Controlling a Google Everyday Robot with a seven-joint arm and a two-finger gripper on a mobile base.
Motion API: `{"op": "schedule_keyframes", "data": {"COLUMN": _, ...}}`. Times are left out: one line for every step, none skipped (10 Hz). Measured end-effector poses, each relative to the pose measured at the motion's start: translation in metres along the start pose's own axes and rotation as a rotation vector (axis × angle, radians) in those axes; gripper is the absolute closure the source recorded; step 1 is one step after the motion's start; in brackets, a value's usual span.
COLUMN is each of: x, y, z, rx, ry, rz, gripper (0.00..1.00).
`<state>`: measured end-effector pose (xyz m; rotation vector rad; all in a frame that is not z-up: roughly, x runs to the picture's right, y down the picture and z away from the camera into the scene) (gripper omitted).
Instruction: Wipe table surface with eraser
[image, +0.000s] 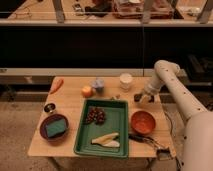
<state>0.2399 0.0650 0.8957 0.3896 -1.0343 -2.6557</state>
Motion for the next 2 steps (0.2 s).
{"op": "schedule_keyframes", "data": {"x": -0.0002, "y": 0.0005, "z": 0.0000, "rx": -0.001, "ry": -0.002, "rz": 0.008, "gripper": 1.00}}
{"op": "schedule_keyframes", "data": {"x": -0.0010, "y": 0.0018, "z": 0.0007, "rx": -0.002, "ry": -0.004, "rz": 0.033, "gripper": 1.00}}
